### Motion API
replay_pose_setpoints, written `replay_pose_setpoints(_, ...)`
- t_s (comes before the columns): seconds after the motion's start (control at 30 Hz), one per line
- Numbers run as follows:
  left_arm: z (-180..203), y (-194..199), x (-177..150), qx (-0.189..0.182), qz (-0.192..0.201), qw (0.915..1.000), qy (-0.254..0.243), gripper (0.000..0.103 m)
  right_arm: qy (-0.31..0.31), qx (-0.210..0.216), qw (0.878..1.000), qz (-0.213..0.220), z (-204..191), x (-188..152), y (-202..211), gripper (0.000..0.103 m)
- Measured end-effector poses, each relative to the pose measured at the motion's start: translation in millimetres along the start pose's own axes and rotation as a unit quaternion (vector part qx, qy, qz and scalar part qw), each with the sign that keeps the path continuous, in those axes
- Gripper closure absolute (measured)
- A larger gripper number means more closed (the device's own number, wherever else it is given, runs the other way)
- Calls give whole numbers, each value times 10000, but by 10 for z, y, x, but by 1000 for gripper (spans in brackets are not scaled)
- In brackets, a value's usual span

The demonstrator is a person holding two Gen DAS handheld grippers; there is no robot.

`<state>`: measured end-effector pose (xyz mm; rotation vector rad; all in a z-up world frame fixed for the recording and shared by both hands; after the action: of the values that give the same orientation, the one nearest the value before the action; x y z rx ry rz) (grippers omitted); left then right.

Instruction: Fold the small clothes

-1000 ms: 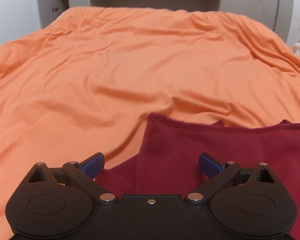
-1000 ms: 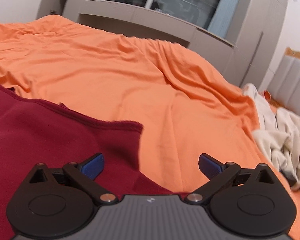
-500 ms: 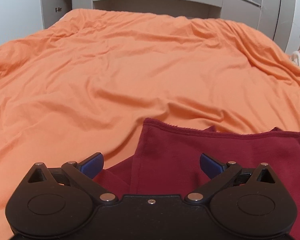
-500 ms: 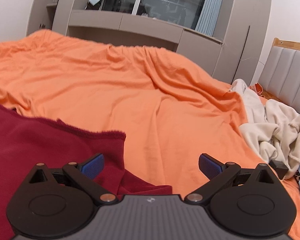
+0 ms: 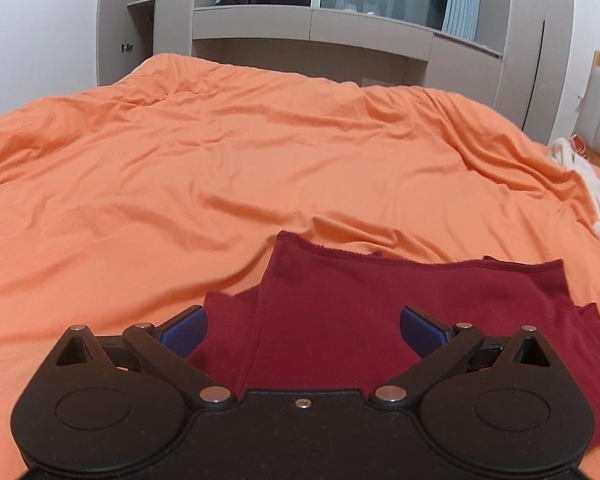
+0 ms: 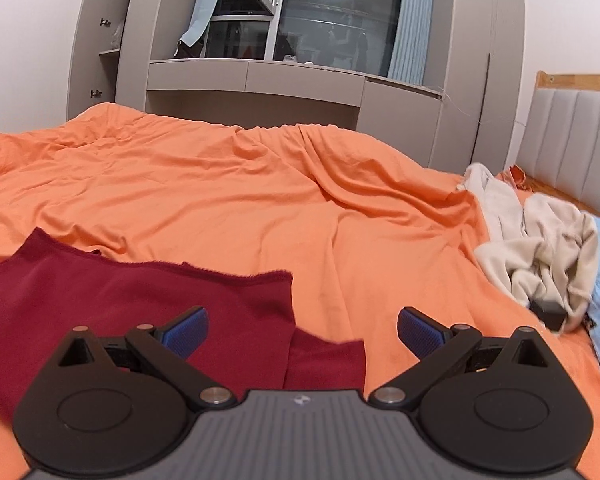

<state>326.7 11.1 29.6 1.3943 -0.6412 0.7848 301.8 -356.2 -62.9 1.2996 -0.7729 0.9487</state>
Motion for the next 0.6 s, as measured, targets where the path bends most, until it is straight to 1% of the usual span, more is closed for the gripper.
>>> replay_pose_setpoints(0.13,-231,275,-57,-65,177,9998,-75,1,-115,55,9999,-75,-3,-147,158,0)
replay_pose_setpoints(0.2,-423,361,-69,67,265,9996,-98,1,-83,65,9999,-79,-19,-211,212,0)
replay_pose_setpoints(0.27,-627,393,-90,230,313,9992,-6,1,-83,61,9999,-66,-45,-257,259,0)
replay_pose_setpoints(0.33,-864,372,-115,325,251,9990,191,1,-119,91,9999,-25,-77,-268,283,0)
replay_pose_setpoints(0.4,-1048,305,-125,316,137,9988,343,1,-130,129,9998,62,-125,-253,293,0)
replay_pose_setpoints(0.47,-1179,227,-129,155,73,9987,473,1,-98,178,9997,134,-188,-235,291,0)
replay_pose_setpoints(0.53,-1258,121,-103,-269,33,9980,573,1,-23,194,9997,153,-257,-241,276,0)
replay_pose_setpoints(0.6,-1286,6,-95,-786,-82,9944,707,1,67,228,9997,97,-321,-266,248,0)
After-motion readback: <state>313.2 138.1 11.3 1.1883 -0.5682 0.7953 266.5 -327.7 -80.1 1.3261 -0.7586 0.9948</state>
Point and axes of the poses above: each gripper's, at about its wrist camera, not at the fingertips, and y roughly against the way its jaws point, z to its right, x to its top, the point moved 1 cm from there along -y, roughly the way its jaws point, and after that the axes turned 1 degree about -z, right-handed, at the moved point
